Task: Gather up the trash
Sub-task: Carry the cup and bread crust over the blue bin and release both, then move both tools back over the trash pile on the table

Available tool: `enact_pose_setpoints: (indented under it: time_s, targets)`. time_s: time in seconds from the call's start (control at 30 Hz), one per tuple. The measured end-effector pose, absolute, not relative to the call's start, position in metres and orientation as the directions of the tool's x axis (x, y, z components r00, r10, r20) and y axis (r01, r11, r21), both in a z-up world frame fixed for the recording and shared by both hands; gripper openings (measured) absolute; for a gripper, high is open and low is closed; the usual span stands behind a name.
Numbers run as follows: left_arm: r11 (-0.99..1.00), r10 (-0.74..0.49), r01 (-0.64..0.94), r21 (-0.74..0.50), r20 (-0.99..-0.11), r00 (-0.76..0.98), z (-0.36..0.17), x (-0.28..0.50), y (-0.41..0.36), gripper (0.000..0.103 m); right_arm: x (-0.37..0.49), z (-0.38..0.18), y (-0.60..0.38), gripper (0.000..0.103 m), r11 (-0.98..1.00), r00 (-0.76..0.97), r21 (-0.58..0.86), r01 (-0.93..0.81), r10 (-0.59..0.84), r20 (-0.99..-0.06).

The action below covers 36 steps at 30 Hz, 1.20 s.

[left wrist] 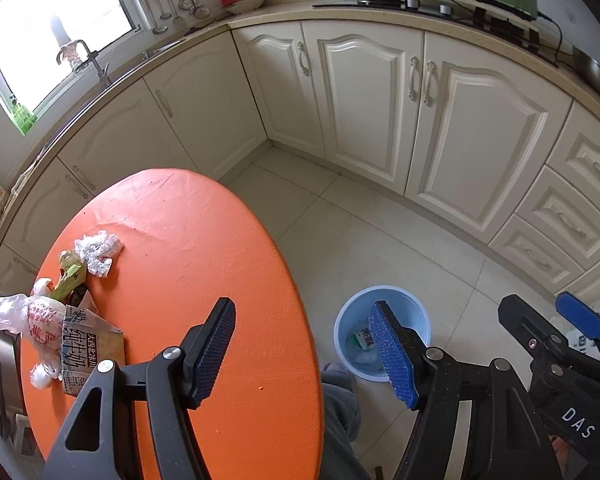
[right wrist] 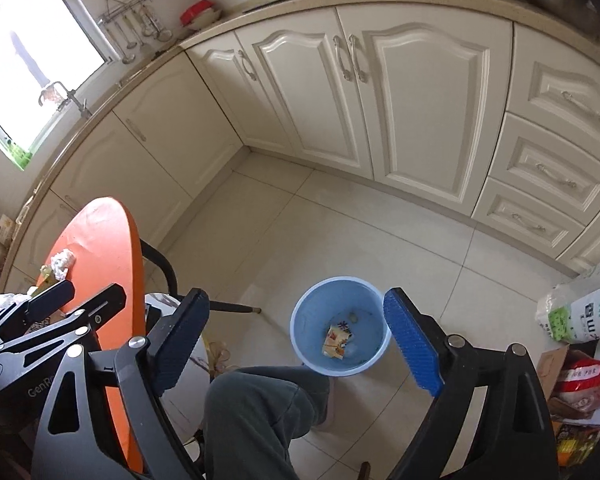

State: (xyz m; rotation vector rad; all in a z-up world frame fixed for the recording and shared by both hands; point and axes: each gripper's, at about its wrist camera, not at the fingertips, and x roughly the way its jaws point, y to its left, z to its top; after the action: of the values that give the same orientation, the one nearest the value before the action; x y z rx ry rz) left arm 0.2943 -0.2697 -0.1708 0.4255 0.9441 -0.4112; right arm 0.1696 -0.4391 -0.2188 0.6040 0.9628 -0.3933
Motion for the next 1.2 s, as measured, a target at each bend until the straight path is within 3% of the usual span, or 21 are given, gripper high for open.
enact_pose_setpoints:
  time_s: [0.53,1.2]
  targets:
    - [0.843,-0.199,0.524,0.123,-0.833,0.516,-0.152,0.285,-0.231,0.065,0.157,-0.203,-0.423,0.090,0.755,0.497,0.279,0.594,-0.071,-0.865]
    - [0.929,-0.182,0.366,0.060,-0.786,0.591,-0.101,0.228,-0.071,0.066,0.154,-0.144,-0.324,0.091,0.843,0.570,0.276,0.463,-0.044,-0.821]
